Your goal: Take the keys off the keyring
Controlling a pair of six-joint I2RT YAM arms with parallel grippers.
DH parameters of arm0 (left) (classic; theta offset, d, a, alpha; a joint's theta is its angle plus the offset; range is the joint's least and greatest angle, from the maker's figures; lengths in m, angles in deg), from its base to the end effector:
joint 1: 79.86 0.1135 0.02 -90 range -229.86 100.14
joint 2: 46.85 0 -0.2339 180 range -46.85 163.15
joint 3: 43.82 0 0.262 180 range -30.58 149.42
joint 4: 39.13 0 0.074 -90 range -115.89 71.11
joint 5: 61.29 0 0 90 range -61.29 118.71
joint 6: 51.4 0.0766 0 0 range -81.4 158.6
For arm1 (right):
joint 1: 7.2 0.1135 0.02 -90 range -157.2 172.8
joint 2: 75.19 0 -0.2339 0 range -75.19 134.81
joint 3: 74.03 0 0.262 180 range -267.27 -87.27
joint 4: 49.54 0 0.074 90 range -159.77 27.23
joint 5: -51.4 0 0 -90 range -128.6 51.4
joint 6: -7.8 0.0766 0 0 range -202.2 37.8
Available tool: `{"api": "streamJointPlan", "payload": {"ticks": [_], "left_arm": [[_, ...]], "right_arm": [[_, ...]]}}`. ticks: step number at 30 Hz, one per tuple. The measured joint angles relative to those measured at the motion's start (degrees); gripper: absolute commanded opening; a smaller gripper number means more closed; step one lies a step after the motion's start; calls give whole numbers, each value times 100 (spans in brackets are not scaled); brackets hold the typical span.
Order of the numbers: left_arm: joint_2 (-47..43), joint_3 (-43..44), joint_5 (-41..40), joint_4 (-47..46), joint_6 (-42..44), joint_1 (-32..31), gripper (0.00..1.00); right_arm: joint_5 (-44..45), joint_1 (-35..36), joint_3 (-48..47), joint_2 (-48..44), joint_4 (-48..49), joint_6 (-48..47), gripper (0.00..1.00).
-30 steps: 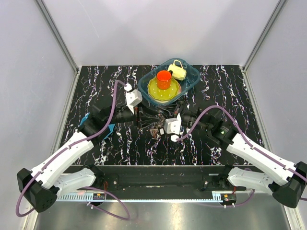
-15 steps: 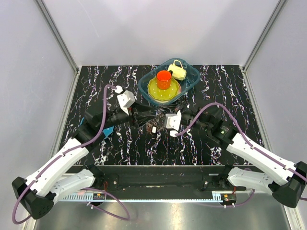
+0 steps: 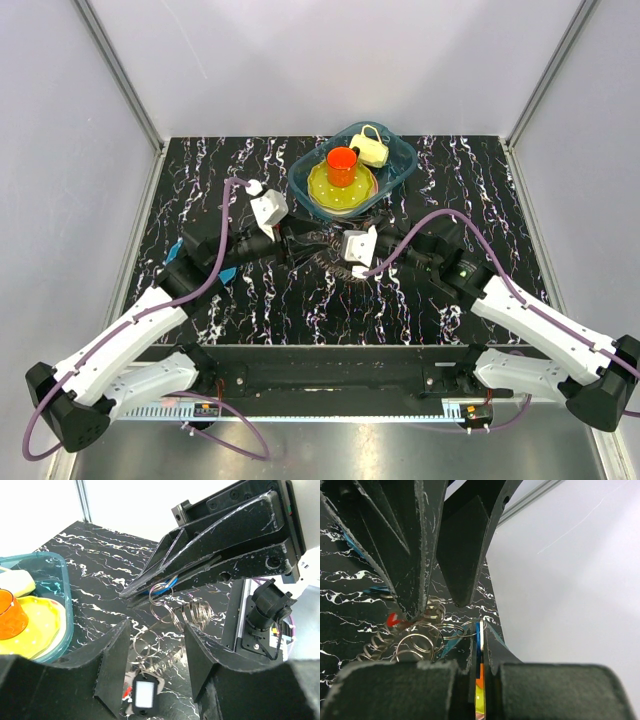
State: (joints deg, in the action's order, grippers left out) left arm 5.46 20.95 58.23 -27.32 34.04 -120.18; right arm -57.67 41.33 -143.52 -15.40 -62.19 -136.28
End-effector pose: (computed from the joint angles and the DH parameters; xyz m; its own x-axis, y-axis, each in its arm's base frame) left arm 0.1841 -0.2057 0.3567 -0.0660 -0.0347 -0.9972 0.9364 0.3430 -0.0739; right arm 0.1844 0.2464 0.3522 0.7285 -0.3315 -0.5995 -0.5698 0.1925 -0.7989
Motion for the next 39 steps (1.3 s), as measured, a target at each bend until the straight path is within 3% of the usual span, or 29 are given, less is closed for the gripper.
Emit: {"api": "streamJointPlan", "payload": {"ticks": [18,31,35,39], "left_arm": [[50,26,-107,-37,66,-63,43],[-11,201,1620,190,-227,-68,36],[-168,212,1694,651,-120,-68,41],[-487,212,1231,979,105,-68,43]], "right_arm": [[7,0,-11,17,2,105,0],[186,0,-83,179,7,297,0],[210,0,-83,184,7,343,0],[195,0,-83,181,2,343,0]]}}
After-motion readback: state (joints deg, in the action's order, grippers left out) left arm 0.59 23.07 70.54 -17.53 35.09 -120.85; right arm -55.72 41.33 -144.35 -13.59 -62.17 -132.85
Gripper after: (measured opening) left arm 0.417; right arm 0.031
